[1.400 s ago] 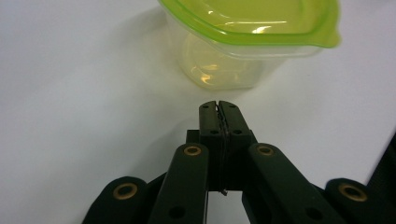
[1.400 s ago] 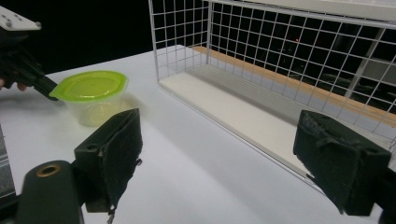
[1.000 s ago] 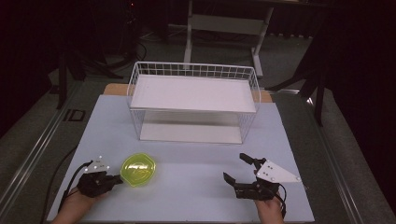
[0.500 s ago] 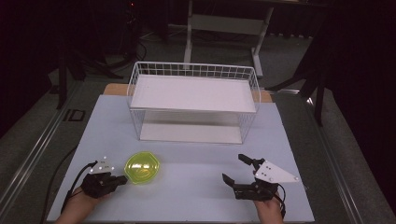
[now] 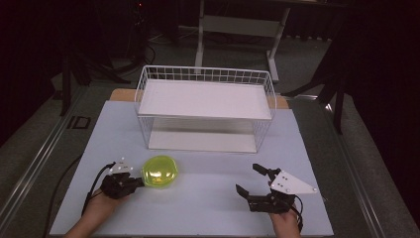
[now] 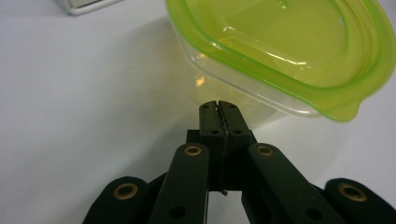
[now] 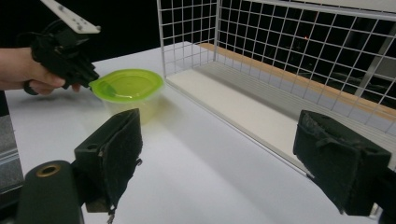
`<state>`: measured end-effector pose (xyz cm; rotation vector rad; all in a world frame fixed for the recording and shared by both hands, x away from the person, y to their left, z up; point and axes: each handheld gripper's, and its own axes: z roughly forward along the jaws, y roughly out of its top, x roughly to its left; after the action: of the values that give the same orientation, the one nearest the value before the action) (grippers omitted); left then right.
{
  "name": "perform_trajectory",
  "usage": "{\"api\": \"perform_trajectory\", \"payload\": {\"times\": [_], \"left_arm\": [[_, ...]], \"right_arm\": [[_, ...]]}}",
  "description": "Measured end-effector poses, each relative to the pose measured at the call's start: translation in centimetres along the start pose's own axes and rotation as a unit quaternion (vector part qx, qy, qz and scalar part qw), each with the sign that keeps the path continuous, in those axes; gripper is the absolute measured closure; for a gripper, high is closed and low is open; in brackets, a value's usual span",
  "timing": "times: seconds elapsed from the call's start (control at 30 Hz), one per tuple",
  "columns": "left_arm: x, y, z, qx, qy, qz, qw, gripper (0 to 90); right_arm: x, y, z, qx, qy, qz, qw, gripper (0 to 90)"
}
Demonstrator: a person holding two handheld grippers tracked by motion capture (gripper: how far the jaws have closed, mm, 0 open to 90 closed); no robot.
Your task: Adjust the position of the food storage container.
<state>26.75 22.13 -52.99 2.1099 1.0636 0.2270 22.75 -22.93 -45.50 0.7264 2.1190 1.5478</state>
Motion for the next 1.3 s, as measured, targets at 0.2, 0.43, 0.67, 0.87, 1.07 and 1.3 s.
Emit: {"api": "perform_trajectory", "payload": {"times": [0.2, 0.43, 0.67, 0.87, 1.07, 1.3], "left_arm": [[-0.1, 0.9, 1.1, 0.006, 0.000, -0.001, 1.0000, 90.0], [0.2, 0.8, 0.3, -0.015, -0.006, -0.019, 0.9997, 90.0], [0.0, 2.1, 2.0, -0.014, -0.022, -0.015, 0.9995, 90.0], [-0.6, 3.6, 3.8, -0.008, -0.030, -0.009, 0.9995, 90.0], [-1.7, 4.8, 5.0, -0.007, -0.047, 0.006, 0.9989, 90.0], [-3.0, 6.6, 7.1, -0.004, -0.063, 0.013, 0.9979, 90.0]], "right_arm": [[0.1, 0.0, 0.0, 0.001, 0.002, -0.001, 1.0000, 15.5], [0.3, -0.1, 0.2, 0.003, 0.006, -0.004, 1.0000, 15.5], [0.2, -0.3, 0.3, 0.007, 0.007, -0.004, 0.9999, 15.5], [0.0, -0.4, 0.2, 0.007, 0.007, 0.002, 1.0000, 15.4], [0.0, -0.4, 0.3, 0.009, 0.009, -0.001, 0.9999, 15.5], [-0.2, -0.5, 0.2, 0.008, 0.008, 0.001, 0.9999, 15.4]]}}
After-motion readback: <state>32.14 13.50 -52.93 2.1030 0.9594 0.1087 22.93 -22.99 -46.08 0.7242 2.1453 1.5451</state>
